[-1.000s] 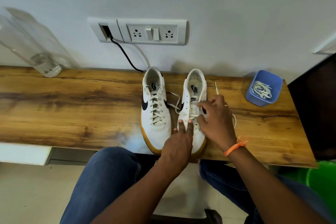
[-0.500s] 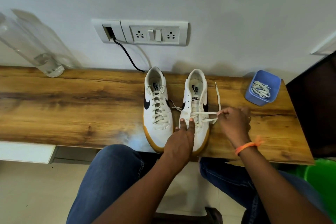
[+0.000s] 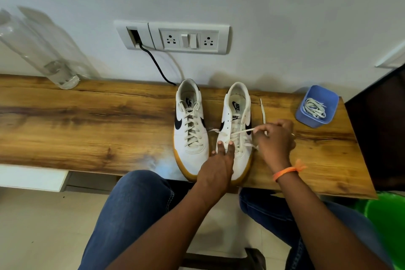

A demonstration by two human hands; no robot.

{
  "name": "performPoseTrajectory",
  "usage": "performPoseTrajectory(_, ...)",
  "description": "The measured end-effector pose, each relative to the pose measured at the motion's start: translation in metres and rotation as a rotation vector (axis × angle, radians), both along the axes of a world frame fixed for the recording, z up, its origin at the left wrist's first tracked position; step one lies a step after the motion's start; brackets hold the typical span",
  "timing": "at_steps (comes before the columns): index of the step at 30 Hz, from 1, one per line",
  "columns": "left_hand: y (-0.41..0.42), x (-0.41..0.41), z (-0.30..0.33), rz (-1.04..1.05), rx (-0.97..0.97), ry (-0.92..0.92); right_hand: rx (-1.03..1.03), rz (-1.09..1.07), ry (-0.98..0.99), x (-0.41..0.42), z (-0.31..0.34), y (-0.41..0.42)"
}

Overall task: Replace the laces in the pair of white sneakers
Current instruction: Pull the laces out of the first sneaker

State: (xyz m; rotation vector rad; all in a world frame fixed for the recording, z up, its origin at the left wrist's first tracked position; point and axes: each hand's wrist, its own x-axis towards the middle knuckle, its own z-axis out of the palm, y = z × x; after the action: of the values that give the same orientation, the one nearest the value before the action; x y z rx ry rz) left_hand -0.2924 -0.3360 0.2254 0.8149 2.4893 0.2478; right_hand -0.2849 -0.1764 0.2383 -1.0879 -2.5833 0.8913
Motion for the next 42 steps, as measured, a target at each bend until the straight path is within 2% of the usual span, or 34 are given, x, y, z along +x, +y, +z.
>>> performPoseTrajectory(2,0.0,0.0,0.0,-0.002,0.004,-0.003,-0.095,-0.127,-0.011,0.007,0.005,0.012)
performPoseTrajectory(3,0.001,0.0,0.001,-0.003,0.006,-0.004,-0.068,-0.126,-0.031,0.009,0.005,0.012)
performPoseTrajectory(5,0.0,0.0,0.0,-0.002,0.009,0.002,0.101,-0.007,-0.036,0.01,0.004,0.001)
performPoseTrajectory(7,0.0,0.0,-0.001,-0.003,0.011,0.02,0.274,0.201,-0.011,0.008,0.001,-0.018)
performPoseTrajectory(9,0.001,0.001,-0.002,0.001,0.019,0.03,0.335,0.347,-0.02,0.002,-0.007,-0.032)
performPoseTrajectory(11,0.0,0.002,-0.003,0.001,0.025,0.029,0.329,0.378,-0.045,-0.004,-0.013,-0.038)
performPoseTrajectory(15,-0.001,0.002,-0.002,-0.009,0.012,0.028,0.314,0.312,-0.026,-0.007,-0.012,-0.033)
performPoseTrajectory(20,0.0,0.001,-0.003,0.0,0.01,0.01,0.064,-0.054,-0.021,0.002,0.001,0.007)
performPoseTrajectory(22,0.0,0.002,-0.003,0.0,0.003,0.003,0.062,-0.093,-0.068,0.007,0.001,0.012)
performPoseTrajectory(24,0.0,0.002,-0.005,0.005,-0.004,0.011,0.17,0.007,-0.068,0.008,0.001,0.001)
performPoseTrajectory(28,0.001,0.002,-0.007,0.014,0.001,0.022,0.328,0.349,-0.032,0.002,-0.004,-0.03)
performPoseTrajectory(30,0.001,0.004,-0.005,0.016,0.013,0.012,0.332,0.381,-0.054,-0.003,-0.01,-0.033)
performPoseTrajectory(35,-0.001,0.002,-0.006,0.009,0.004,0.017,0.313,0.317,-0.017,-0.004,-0.01,-0.029)
performPoseTrajectory(39,0.001,0.002,-0.006,0.008,0.0,0.0,0.099,0.017,-0.065,-0.001,0.0,0.007)
performPoseTrajectory(42,0.001,0.003,-0.003,0.008,0.0,-0.007,0.04,0.001,-0.133,0.004,0.002,0.014)
